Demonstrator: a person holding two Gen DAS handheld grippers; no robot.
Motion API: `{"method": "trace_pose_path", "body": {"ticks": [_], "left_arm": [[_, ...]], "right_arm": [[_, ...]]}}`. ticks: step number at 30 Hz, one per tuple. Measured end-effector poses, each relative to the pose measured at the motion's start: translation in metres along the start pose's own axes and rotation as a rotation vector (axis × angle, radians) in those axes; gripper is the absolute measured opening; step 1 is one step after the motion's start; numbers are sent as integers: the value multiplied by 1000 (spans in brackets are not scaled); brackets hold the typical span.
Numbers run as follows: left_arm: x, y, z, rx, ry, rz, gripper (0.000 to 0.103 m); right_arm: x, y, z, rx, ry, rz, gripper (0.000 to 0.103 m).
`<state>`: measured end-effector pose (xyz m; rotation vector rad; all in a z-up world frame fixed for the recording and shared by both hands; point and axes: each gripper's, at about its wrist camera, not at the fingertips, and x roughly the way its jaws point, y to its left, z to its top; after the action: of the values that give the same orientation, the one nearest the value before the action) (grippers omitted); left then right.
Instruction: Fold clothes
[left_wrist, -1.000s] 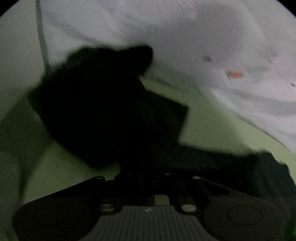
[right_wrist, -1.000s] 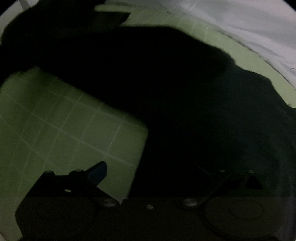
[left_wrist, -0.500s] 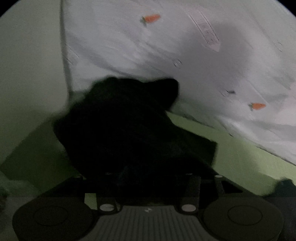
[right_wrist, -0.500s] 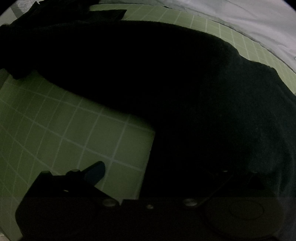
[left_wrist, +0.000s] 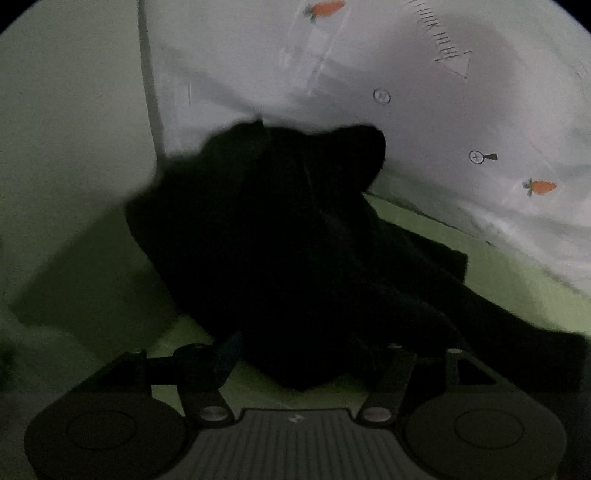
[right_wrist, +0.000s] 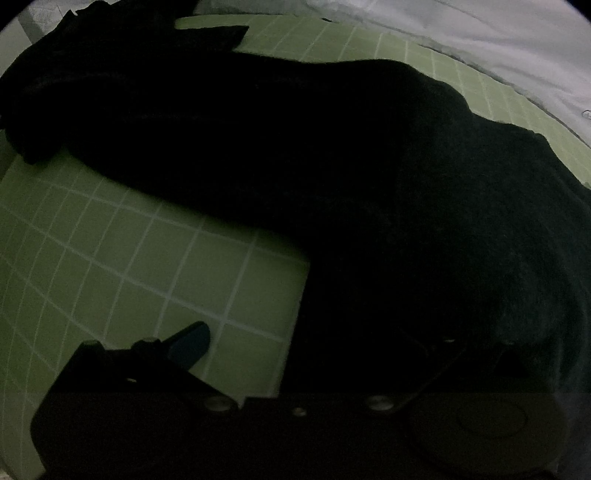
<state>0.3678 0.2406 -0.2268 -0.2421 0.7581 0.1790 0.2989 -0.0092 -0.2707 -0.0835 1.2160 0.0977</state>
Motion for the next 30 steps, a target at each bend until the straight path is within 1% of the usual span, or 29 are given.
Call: {"method": "trace_pose_path", "body": {"ticks": [5, 7, 9, 13, 15, 16, 17, 18, 19, 20, 21, 24, 26, 28, 30], "left_arm": [[25, -8, -4, -94, 86, -128, 65], [34, -18, -5, -90, 97, -127, 65], [43, -26, -5, -96, 106, -100, 66], [51, -28, -2, -139, 116, -71, 64], [47, -27, -2, -150, 116, -45, 51], [45, -25, -1, -152, 119, -32, 39], [42, -22, -2, -171, 128, -42, 24], [40, -19, -2, -193, 136, -55, 21], [38, -17, -2, -211, 138, -47, 14], [33, -15, -2, -219, 137, -33, 2], [28, -12, -2, -226, 135, -18, 2], [10, -6, -4, -256, 97, -41, 0], [-6, -6, -5, -260, 62, -38, 0], [-25, -6, -7, -245, 22, -26, 0], [-35, -8, -10, -202, 11, -31, 0]], "right_arm": [[2, -3, 1, 4, -9, -1, 103], [2, -3, 1, 5, -9, -1, 103], [3, -4, 2, 7, -10, -1, 103], [2, -4, 0, 12, -15, -3, 103], [1, -3, -1, 15, -19, -4, 103], [0, -3, -2, 17, -21, -5, 103], [1, -3, -2, 18, -22, -5, 103], [0, -3, -2, 21, -22, -7, 103], [0, -3, -2, 22, -22, -7, 103], [0, -3, -2, 22, -22, -8, 103], [0, -3, -2, 23, -22, -8, 103], [2, -5, -2, 23, -28, -8, 103], [1, -5, -3, 25, -33, -9, 103], [1, -5, -4, 32, -38, -13, 103], [1, -5, -4, 36, -39, -15, 103]]}}
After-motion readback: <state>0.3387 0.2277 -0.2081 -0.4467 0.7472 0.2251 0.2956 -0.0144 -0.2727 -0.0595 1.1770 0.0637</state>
